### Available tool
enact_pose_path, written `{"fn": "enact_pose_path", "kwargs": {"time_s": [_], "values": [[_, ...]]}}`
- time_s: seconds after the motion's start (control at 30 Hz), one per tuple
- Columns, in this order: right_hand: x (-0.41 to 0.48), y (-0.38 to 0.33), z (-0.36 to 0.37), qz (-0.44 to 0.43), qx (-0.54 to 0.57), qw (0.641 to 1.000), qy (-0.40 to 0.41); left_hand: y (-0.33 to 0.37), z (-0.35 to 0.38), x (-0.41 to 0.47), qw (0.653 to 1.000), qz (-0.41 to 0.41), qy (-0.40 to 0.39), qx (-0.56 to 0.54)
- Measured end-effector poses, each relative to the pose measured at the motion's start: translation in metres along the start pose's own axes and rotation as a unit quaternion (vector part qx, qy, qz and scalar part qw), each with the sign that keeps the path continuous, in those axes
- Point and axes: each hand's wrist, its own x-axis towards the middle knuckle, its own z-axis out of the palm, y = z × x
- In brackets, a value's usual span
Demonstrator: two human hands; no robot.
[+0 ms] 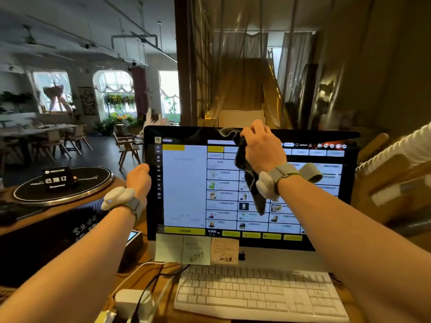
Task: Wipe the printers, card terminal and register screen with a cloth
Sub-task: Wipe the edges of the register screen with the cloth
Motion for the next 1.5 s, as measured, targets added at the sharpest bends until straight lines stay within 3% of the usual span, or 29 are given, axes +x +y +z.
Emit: {"fn": "enact_pose_path", "kwargs": {"time_s": [0.23,0.37,0.53,0.7,0.8,0.83,0.9,1.0,1.07,1.13,1.2,1.3,1.37,1.5], "values": [[0.039,-0.097,0.033,-0.119,0.045,0.992,-0.021,0.0,-0.02,-0.014,0.992,-0.011,-0.094,-0.079],[0.053,-0.136,0.044,-0.134,0.042,0.99,-0.021,-0.002,-0.024,-0.013,0.987,-0.047,-0.117,-0.097],[0.016,-0.174,0.064,-0.259,-0.004,0.956,-0.136,-0.006,-0.031,-0.012,0.979,-0.057,-0.137,-0.141],[0.057,-0.176,0.056,-0.157,0.013,0.986,-0.053,-0.012,-0.039,-0.007,0.972,-0.086,-0.168,-0.139],[0.019,-0.189,0.071,-0.226,0.044,0.967,-0.112,-0.016,-0.039,-0.005,0.976,-0.093,-0.143,-0.133],[0.01,-0.189,0.072,-0.21,0.072,0.967,-0.126,-0.018,-0.037,-0.003,0.98,-0.089,-0.114,-0.135],[0.015,-0.186,0.068,-0.1,0.188,0.974,-0.073,-0.024,-0.038,0.002,0.99,-0.079,-0.043,-0.11],[0.041,-0.186,0.055,0.038,0.348,0.935,0.051,-0.028,-0.046,0.0,0.996,-0.029,0.029,0.073],[0.051,-0.189,0.046,0.07,0.403,0.905,0.114,-0.023,-0.048,-0.008,0.995,-0.041,-0.029,0.084],[0.048,-0.194,0.044,0.082,0.427,0.891,0.128,-0.015,-0.049,-0.015,0.985,-0.112,-0.128,-0.027],[0.033,-0.196,0.049,0.071,0.424,0.898,0.091,-0.007,-0.05,-0.018,0.959,-0.149,-0.19,-0.149],[0.005,-0.195,0.063,-0.012,0.391,0.919,-0.053,0.008,-0.051,-0.016,0.933,-0.124,-0.2,-0.271],[-0.005,-0.189,0.068,-0.071,0.342,0.928,-0.13,0.015,-0.054,-0.014,0.929,-0.107,-0.216,-0.282],[0.001,-0.175,0.07,-0.181,0.174,0.958,-0.14,0.013,-0.063,-0.011,0.951,-0.094,-0.223,-0.193]]}}
